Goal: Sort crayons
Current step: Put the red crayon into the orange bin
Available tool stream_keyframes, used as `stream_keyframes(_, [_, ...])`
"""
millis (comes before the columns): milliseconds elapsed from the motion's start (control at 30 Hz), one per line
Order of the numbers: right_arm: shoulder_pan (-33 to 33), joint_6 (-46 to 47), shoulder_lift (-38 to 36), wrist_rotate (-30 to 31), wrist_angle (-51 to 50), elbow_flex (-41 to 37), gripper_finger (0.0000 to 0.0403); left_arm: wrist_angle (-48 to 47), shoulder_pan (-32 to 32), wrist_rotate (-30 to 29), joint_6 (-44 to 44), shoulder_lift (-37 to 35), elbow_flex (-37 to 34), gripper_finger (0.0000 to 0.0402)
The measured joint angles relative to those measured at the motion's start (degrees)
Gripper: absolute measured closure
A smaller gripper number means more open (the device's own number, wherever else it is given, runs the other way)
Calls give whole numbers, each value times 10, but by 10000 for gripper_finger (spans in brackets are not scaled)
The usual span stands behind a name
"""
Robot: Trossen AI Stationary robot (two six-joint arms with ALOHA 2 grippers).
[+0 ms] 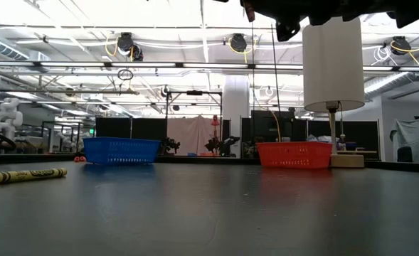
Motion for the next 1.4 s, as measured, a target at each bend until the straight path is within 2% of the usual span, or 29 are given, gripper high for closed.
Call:
stream_keyframes(267, [0,-2,0,0,0,0,397,64,2,-3,33,0,0,230])
stream_keyframes(567, [0,-3,0,0,0,0,397,87,23,13,30,0,0,235])
stream_keyframes(667, [0,-5,0,0,0,0,397,86,22,20,30,0,0,255])
stream_keyframes(967, [0,-5,0,-2,-1,0,396,83,22,25,30,0,0,357])
stream_keyframes(1100, [0,-4,0,-2,0,0,393,82,22,25,31,0,0,388])
stream_keyframes(1267, [0,4,0,2,-1,0,369,80,22,25,32,0,0,386])
stream_keyframes(1400, [0,18,0,5,-17,0,322,80,22,25,33,0,0,374])
